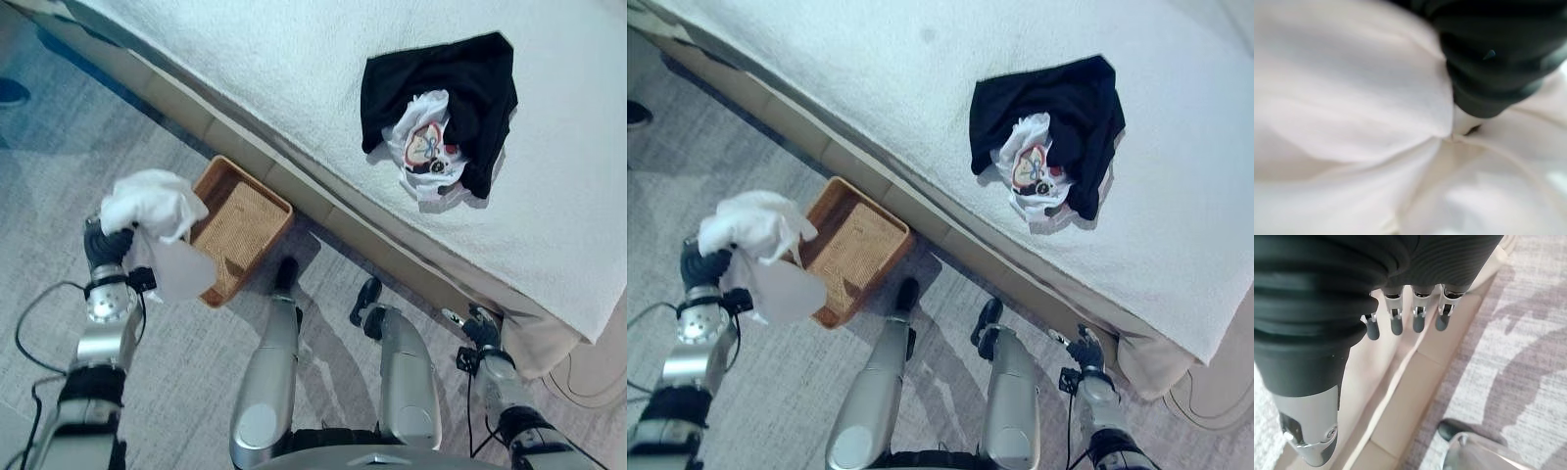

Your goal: Pick up clothes into the bucket

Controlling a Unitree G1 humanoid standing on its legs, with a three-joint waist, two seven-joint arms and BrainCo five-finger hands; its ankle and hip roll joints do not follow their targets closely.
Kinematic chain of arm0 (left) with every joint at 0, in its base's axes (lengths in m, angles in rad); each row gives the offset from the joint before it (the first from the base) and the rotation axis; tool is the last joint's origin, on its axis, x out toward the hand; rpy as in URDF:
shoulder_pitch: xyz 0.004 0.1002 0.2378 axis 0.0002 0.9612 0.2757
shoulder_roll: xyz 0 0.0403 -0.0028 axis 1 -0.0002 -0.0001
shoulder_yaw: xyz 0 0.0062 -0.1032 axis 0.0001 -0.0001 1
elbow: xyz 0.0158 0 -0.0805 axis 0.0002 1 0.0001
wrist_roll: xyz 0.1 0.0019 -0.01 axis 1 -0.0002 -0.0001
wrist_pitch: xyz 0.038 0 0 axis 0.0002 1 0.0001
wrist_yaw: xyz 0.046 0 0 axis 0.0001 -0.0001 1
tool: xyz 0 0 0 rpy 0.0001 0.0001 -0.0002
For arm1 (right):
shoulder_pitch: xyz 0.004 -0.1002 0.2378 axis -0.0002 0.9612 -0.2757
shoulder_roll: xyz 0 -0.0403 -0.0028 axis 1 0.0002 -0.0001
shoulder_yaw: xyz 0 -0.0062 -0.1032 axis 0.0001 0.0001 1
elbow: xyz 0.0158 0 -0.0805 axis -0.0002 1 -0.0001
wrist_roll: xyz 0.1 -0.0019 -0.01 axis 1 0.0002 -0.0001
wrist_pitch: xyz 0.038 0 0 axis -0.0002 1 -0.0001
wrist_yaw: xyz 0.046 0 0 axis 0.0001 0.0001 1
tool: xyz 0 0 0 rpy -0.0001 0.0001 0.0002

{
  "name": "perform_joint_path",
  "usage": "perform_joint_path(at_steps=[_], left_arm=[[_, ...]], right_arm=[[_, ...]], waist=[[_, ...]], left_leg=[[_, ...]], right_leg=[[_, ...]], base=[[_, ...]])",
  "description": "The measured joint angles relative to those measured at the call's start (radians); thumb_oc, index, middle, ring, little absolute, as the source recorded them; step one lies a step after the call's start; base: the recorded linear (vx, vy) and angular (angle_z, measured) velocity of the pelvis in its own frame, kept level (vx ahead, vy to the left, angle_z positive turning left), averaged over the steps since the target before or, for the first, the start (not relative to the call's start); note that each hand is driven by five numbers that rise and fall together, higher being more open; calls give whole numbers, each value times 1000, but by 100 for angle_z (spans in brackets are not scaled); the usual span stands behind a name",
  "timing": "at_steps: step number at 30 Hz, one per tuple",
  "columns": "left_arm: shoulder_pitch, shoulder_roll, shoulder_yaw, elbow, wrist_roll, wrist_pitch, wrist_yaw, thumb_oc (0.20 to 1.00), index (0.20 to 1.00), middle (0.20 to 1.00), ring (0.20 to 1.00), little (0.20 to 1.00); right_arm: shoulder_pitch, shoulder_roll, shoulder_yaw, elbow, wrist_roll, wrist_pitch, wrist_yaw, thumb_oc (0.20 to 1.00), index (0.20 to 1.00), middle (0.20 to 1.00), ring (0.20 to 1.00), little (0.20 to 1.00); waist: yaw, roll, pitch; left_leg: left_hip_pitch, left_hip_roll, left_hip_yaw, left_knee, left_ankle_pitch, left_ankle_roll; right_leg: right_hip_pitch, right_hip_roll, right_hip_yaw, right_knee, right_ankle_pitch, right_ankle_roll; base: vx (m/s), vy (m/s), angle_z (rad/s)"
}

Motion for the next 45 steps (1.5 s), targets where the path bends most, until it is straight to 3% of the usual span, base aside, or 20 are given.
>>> perform_joint_path(at_steps=[7, 8, 9, 10, 17, 26, 33, 37, 39, 41, 45], left_arm=[[-64, 61, -26, 129, 25, 7, 40, 200, 200, 200, 200, 200], [-83, 73, -34, 162, 33, 20, 44, 244, 244, 244, 244, 244], [-89, 86, -42, 165, 36, 25, 50, 893, 893, 893, 893, 893], [-97, 99, -57, 165, 42, 25, 61, 1000, 1000, 1000, 1000, 1000], [-125, 127, -95, 166, 172, 75, 90, 1000, 1000, 1000, 1000, 1000], [-96, 118, -90, 151, 238, 119, 116, 1000, 1000, 1000, 1000, 1000], [-36, 15, -53, 105, 236, 121, 114, 1000, 1000, 1000, 1000, 1000], [19, -97, -55, 70, 221, 109, 97, 1000, 1000, 1000, 1000, 1000], [49, -131, -76, 71, 179, 92, 68, 1000, 1000, 1000, 1000, 1000], [89, -166, -139, 70, 147, 77, 32, 1000, 1000, 1000, 1000, 1000], [158, -216, -200, 76, 94, 59, -17, 1000, 1000, 1000, 1000, 1000]], right_arm=[[-28, 3, 32, -27, 22, -17, -20, 1000, 1000, 1000, 1000, 1000], [-31, 3, 34, -28, 27, -22, -21, 1000, 1000, 1000, 1000, 1000], [-31, 3, 34, -31, 32, -26, -22, 1000, 1000, 1000, 1000, 1000], [-31, 3, 48, -30, 35, -29, -26, 1000, 1000, 1000, 1000, 1000], [-33, 7, 66, -60, 48, -43, -61, 1000, 1000, 1000, 1000, 1000], [-87, -1, -21, -376, 90, -126, -152, 1000, 1000, 1000, 1000, 1000], [-186, -14, -77, -428, 30, -142, -252, 1000, 1000, 1000, 1000, 1000], [-270, -82, -85, -423, -17, -126, -312, 1000, 1000, 1000, 1000, 1000], [-347, -159, -83, -381, -44, -107, -331, 1000, 1000, 1000, 1000, 1000], [-475, -287, -68, -255, -50, -64, -343, 1000, 1000, 1000, 1000, 1000], [-718, -392, 15, -57, -50, -27, -345, 1000, 1000, 1000, 1000, 1000]], waist=[[-39, -34, 0], [-44, -37, 0], [-46, -41, 1], [-45, -47, 0], [-51, -61, -2], [-76, -61, -2], [-68, -60, -2], [-38, -54, -1], [-16, -43, 0], [8, -8, -3], [57, 43, -3]], left_leg=[[-97, 7, 6, 71, -20, -7], [-105, 8, 6, 75, -22, -8], [-112, 10, 7, 77, -23, -8], [-120, 11, 8, 78, -23, -8], [-149, 18, 8, 85, -23, -9], [-148, 29, 34, 77, -22, -8], [-123, 27, 39, 39, -17, -3], [-71, 18, 43, -10, 5, 0], [-40, 8, 41, -45, 23, 0], [-15, 0, 39, -79, 41, -1], [13, -6, 32, -115, 61, -5]], right_leg=[[-73, 13, 9, 10, 13, -3], [-80, 15, 10, 10, 14, -3], [-86, 17, 10, 8, 17, -4], [-94, 18, 11, 8, 19, -3], [-120, 25, 12, -1, 27, -3], [-130, 36, 37, -14, 43, -3], [-126, 31, 42, -10, 41, -6], [-97, 17, 50, -13, 38, -7], [-82, 6, 47, -17, 37, -8], [-70, -6, 47, -16, 33, -3], [-51, -20, 35, -15, 27, 0]], base=[[-6, 15, -8], [-1, -1, -5], [-2, -6, -6], [0, -9, -5], [0, 11, -3], [-4, 23, -8], [0, -5, 0], [-2, -25, 4], [-3, -20, 13], [5, -29, 15], [21, -76, 14]])
